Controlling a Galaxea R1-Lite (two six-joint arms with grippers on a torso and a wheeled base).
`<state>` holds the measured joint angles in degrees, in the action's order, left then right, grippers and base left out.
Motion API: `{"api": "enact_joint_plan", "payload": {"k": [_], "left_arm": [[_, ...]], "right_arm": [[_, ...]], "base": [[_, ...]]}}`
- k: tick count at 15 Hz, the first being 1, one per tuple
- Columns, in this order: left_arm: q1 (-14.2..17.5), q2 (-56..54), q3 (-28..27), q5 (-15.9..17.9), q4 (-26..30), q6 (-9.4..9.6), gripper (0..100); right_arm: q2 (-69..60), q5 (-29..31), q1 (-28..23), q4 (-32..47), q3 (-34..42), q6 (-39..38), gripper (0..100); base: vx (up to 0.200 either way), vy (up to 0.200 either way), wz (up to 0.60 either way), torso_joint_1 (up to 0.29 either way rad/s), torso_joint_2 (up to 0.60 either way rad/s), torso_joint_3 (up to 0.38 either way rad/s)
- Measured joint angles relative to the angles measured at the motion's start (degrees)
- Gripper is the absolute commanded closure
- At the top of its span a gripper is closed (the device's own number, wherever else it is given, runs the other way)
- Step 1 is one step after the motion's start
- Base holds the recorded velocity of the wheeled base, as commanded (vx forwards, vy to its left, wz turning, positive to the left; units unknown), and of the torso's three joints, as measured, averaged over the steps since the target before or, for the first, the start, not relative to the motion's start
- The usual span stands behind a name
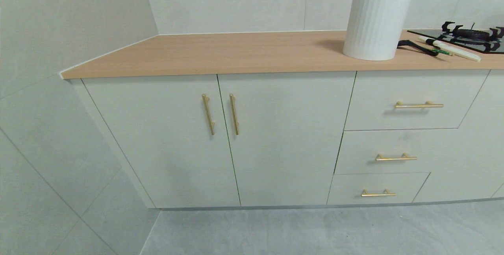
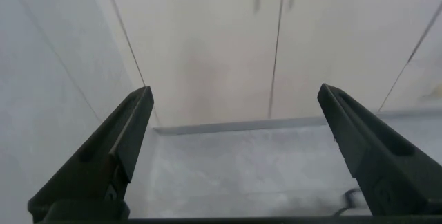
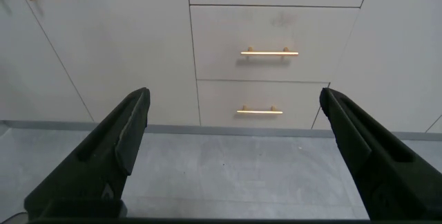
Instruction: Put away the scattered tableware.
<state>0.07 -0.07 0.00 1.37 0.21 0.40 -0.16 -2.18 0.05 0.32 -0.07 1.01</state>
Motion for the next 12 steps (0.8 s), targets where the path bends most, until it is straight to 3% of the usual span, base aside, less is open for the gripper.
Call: {"api": "enact_joint_plan", "payload": {"k": [8, 12], "left_arm": [[0.0, 0.0, 0.0, 0.0, 0.0, 0.04, 0], [0.0, 0.0, 0.0, 0.1, 0.0, 0.09, 0]], "right_arm": [[0.0, 0.0, 0.0, 0.0, 0.0, 0.0, 0], [0.0, 0.0, 0.0, 0.0, 0.0, 0.0, 0]], "base": [[0.000, 0.000, 0.00, 0.000, 0.00, 0.000], [0.000, -0.200, 0.00, 0.002, 0.00, 0.006]]}}
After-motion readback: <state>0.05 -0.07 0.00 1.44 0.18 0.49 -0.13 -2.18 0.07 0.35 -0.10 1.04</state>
